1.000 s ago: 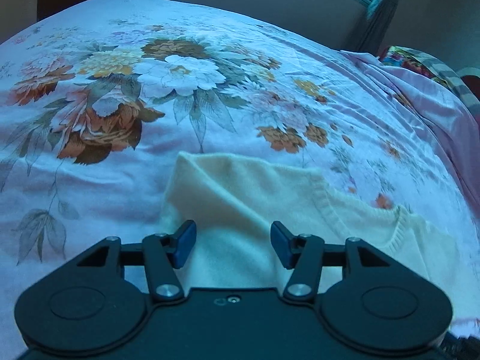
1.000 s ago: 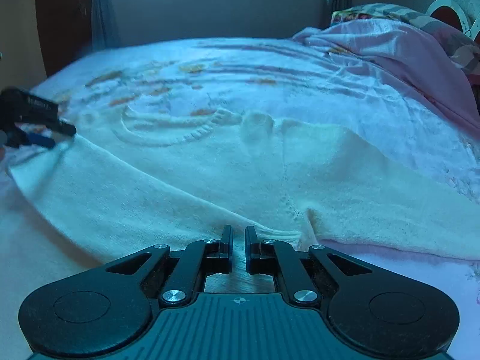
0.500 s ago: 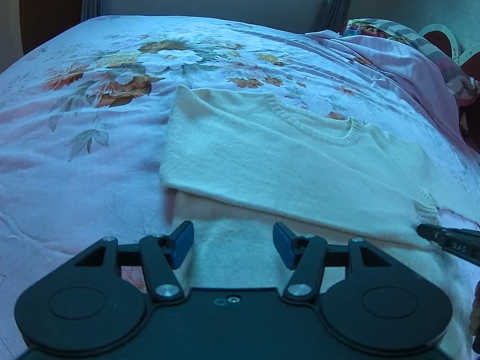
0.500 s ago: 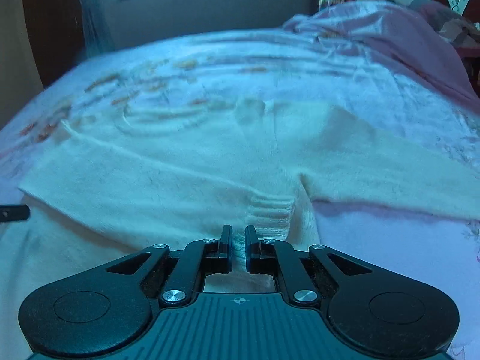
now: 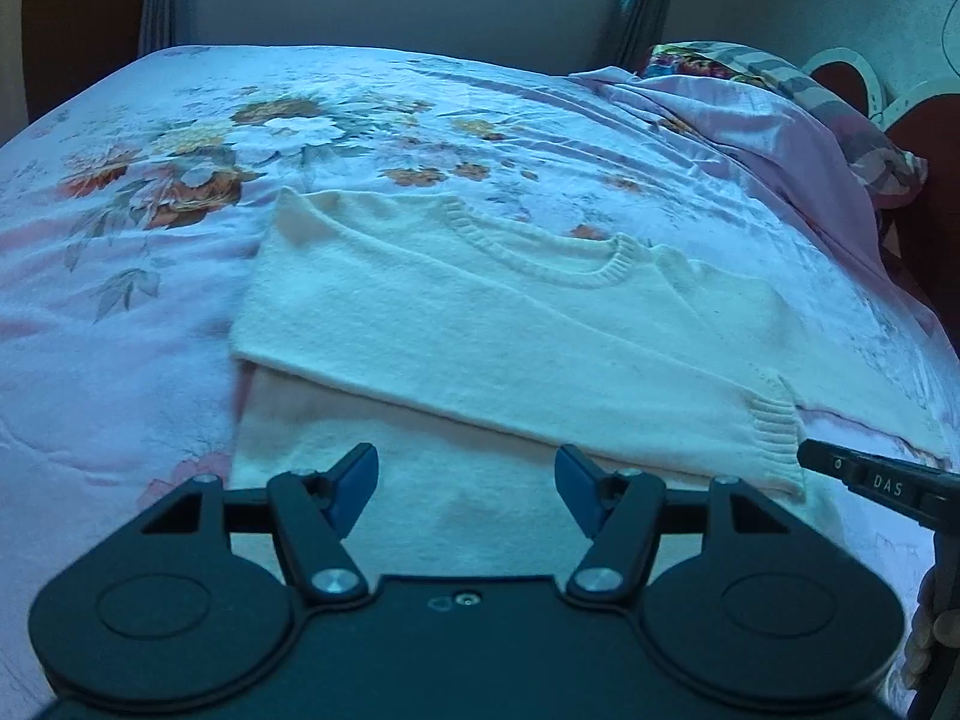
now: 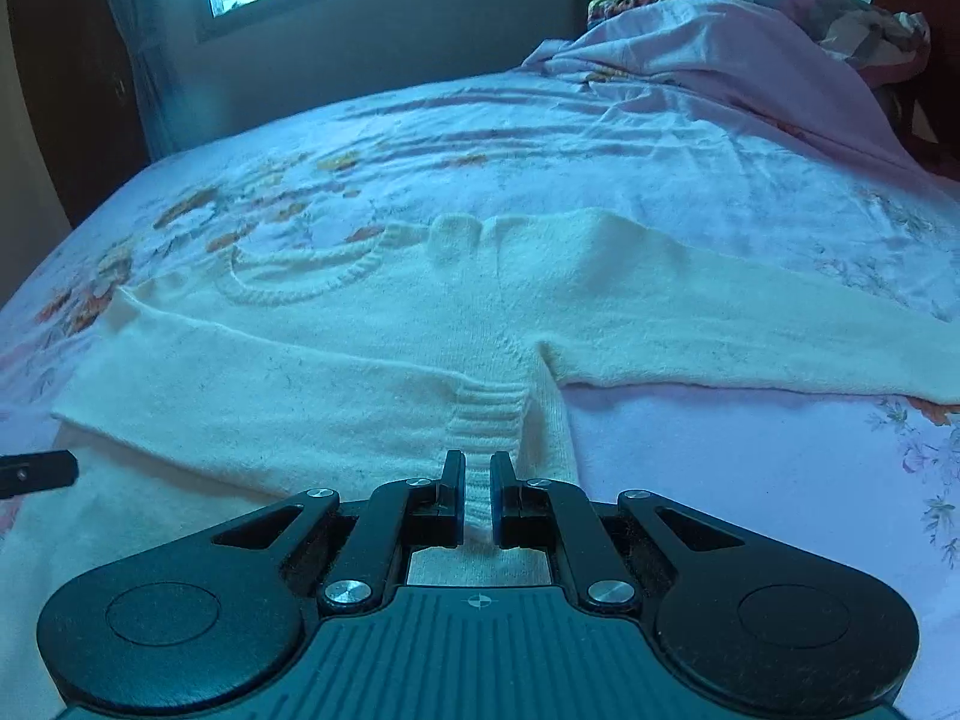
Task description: Fold small clothes
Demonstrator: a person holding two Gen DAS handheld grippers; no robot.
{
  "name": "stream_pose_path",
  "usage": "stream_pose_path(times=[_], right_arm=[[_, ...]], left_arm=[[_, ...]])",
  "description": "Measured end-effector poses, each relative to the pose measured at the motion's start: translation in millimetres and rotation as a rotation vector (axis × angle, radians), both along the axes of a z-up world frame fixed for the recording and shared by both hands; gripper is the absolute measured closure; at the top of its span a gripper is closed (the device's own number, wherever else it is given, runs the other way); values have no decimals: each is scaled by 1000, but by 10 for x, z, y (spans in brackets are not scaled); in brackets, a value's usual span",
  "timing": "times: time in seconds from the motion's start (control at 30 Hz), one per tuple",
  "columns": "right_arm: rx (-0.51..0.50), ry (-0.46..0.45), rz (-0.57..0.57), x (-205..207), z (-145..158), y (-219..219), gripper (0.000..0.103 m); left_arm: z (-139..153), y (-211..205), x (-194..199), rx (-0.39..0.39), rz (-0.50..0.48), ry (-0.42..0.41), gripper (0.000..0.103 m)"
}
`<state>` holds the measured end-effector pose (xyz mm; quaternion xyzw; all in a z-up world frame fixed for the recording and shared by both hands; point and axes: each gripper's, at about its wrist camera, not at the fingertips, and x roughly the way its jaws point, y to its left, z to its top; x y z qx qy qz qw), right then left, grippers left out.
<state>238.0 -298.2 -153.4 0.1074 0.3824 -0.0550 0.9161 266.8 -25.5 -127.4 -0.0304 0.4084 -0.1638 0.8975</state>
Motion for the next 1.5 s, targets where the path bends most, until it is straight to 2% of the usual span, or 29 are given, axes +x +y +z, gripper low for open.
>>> stream_pose_path(times=[0.03, 0.07, 0.1, 0.17, 0.23, 0.53, 0.6, 0.63, 0.67, 0.7, 0.83, 0.9, 0.93, 0.97, 1.1, 1.17, 1.23, 1.3, 1.37, 1.43, 1.5], right_arm=[[-17, 20, 5, 21, -25, 0, 97], [-29, 82, 17, 80, -94, -5, 97], [2, 108, 17, 96, -136, -64, 97], [36, 63, -27, 20, -55, -214, 97], [42, 38, -73, -36, 20, -418, 97], [27, 86, -305, -257, 38, -1539, 96], [40, 92, -354, -315, 22, -1763, 66], [47, 89, -381, -349, 14, -1876, 34], [46, 78, -411, -388, 14, -1973, 28], [47, 66, -431, -419, 16, -2070, 28], [89, 57, -548, -476, -29, -2501, 29], [141, 60, -624, -487, -88, -2749, 48], [166, 59, -662, -502, -114, -2866, 62], [189, 52, -694, -512, -134, -2965, 69], [235, 19, -778, -493, -159, -3214, 71], [245, 5, -812, -484, -169, -3288, 92], [273, -10, -837, -486, -183, -3339, 99], [305, -34, -857, -485, -169, -3333, 100], [309, -83, -825, -457, -72, -3237, 100], [267, -130, -723, -253, 79, -3016, 100], [275, -179, -600, -61, 244, -2692, 100]], left_arm=[[-17, -73, 6, -6, -9, 11, 39], [-46, -145, 20, -3, -19, 25, 39], [-76, -220, 29, 8, -24, 36, 39], [-109, -325, 12, 22, -23, 54, 39], [-88, -381, -25, 0, -32, 47, 39], [-83, -710, 12, 16, -35, 36, 37], [-94, -815, 57, 20, -35, 38, 37], [-95, -873, 76, 23, -35, 35, 37], [-97, -930, 96, 30, -34, 29, 37], [-101, -983, 115, 40, -30, 20, 37], [-162, -1085, 256, 60, 13, 30, 36], [-197, -1080, 333, 77, 48, 29, 36], [-216, -1071, 361, 84, 60, 29, 36], [-240, -1063, 387, 89, 68, 35, 36], [-295, -1055, 392, 109, 42, 37, 36], [-300, -1067, 373, 123, 20, 29, 36], [-296, -1051, 364, 117, 12, 30, 35], [-284, -1019, 367, 103, 8, 37, 35], [-257, -974, 368, 81, 7, 45, 35], [-216, -926, 367, 67, 10, 49, 36], [-156, -855, 364, 48, 16, 47, 36]])
